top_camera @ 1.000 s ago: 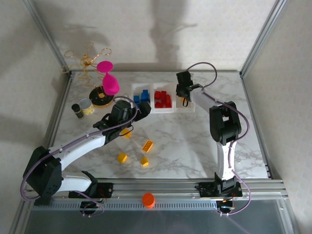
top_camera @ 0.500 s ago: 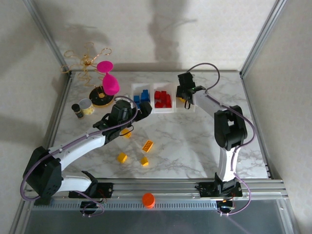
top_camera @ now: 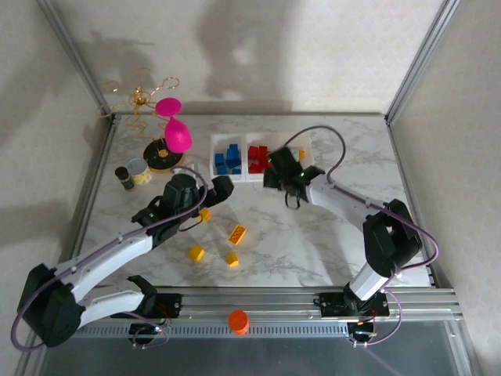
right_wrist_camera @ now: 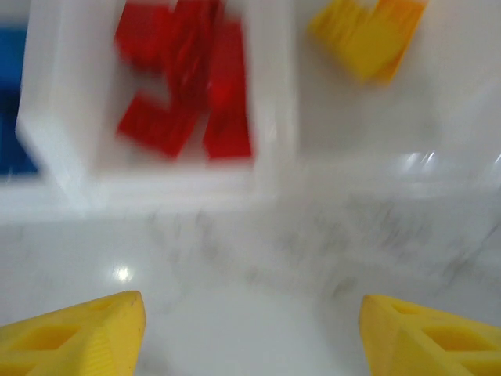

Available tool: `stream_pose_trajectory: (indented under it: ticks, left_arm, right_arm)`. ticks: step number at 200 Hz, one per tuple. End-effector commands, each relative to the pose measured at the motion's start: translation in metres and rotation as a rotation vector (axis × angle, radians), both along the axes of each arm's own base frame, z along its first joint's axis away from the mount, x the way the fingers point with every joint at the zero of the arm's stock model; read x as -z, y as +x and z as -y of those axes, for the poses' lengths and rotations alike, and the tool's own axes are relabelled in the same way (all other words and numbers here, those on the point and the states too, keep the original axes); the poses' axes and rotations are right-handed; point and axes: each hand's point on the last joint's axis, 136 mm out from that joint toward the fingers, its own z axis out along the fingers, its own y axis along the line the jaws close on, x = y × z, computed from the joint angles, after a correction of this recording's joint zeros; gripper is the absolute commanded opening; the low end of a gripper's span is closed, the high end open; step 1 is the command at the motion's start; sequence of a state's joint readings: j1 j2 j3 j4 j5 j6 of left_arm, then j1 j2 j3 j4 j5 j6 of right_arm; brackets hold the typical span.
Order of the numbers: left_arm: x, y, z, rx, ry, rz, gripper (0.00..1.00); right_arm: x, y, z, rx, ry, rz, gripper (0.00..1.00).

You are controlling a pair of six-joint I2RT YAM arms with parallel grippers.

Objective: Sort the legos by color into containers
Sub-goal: Pick up the lego from the bottom-center of the table.

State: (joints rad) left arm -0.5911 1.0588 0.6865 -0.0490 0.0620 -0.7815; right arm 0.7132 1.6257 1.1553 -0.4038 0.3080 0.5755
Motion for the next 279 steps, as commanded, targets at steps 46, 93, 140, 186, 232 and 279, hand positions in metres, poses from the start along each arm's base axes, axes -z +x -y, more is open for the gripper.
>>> stream_pose_trajectory:
  ticks: [46,93,140,186,232,279]
  left_arm:
    - [0.025,-0.031,-0.046,-0.119,0.069,-0.069,1.00]
    - [0.033,-0.044,-0.065,-0.174,0.090,-0.090,1.00]
    - [0.036,-0.051,-0.076,-0.211,0.095,-0.090,1.00]
    - [0.037,-0.054,-0.084,-0.250,0.094,-0.090,1.00]
    - [0.033,-0.056,-0.092,-0.279,0.096,-0.074,1.00]
    - [0.034,-0.055,-0.096,-0.307,0.101,-0.071,1.00]
  right_arm:
    - [0.040,-0.118,-0.072,-0.056,0.112,-0.213,0.79]
    - [0.065,-0.150,-0.097,-0.059,0.136,-0.267,0.79]
    - [0.081,-0.149,-0.121,-0.104,0.122,-0.274,0.71]
    - [0.088,-0.136,-0.143,-0.159,0.083,-0.242,0.66]
    - [0.094,-0.126,-0.153,-0.184,0.048,-0.230,0.65]
    - [0.094,-0.111,-0.150,-0.165,0.039,-0.215,0.68]
